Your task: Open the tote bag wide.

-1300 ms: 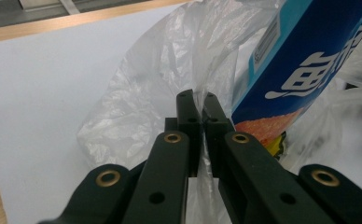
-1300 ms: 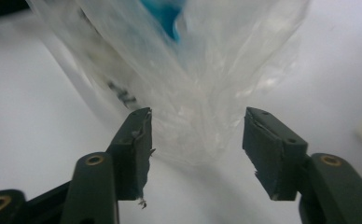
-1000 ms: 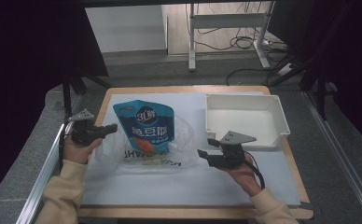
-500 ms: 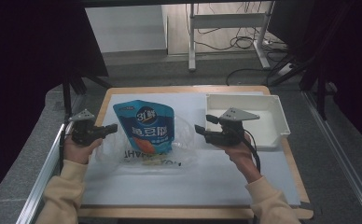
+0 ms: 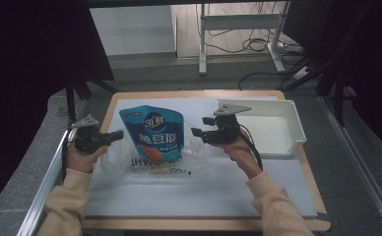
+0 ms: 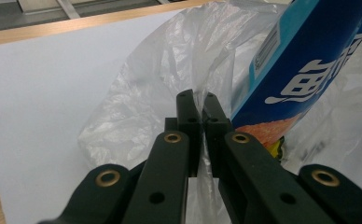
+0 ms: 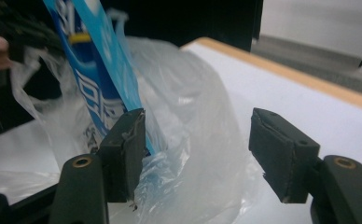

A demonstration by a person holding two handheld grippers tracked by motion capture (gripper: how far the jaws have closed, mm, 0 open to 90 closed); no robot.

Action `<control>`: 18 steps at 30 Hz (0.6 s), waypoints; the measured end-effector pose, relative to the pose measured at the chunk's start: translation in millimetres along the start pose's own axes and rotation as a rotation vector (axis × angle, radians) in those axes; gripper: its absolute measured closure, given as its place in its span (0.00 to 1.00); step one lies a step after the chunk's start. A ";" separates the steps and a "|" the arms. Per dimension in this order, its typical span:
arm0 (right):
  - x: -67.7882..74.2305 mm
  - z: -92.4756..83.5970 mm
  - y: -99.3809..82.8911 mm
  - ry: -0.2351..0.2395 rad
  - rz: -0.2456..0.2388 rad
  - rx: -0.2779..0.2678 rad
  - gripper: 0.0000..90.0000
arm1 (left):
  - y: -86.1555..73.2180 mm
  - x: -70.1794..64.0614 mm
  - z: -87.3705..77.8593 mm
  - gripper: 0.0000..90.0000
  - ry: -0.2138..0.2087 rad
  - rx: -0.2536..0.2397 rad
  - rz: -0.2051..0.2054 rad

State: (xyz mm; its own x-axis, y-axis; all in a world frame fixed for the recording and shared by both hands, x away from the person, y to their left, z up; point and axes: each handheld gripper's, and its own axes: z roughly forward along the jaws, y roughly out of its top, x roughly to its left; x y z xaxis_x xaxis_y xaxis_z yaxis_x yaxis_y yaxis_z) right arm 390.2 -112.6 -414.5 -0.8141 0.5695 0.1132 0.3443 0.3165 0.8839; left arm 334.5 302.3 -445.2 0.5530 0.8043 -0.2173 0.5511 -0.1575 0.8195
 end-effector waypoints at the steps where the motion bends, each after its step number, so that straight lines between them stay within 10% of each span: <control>1: 0.1 4.3 -1.5 -0.001 0.001 0.016 0.40 | 0.0 -0.1 0.2 1.00 -0.001 0.001 0.001; 9: 1.1 26.0 -6.6 -0.054 -0.034 0.155 0.70 | -0.9 1.6 -1.2 1.00 0.003 -0.002 -0.003; 12: 0.3 25.8 -8.9 -0.067 -0.032 0.165 0.90 | -1.8 2.3 -1.0 1.00 0.004 -0.001 -0.004; 18: 3.8 27.8 -16.5 -0.123 -0.049 0.143 0.97 | -4.6 1.7 3.4 1.00 0.024 0.010 0.014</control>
State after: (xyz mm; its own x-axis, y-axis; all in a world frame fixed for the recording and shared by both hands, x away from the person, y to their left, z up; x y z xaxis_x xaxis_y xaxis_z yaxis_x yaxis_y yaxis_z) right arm 394.4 -94.5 -441.2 -0.7712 0.6366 0.0079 0.3758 0.4452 0.8127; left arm 335.0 302.5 -451.1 0.5456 0.8154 -0.1934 0.5499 -0.1742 0.8169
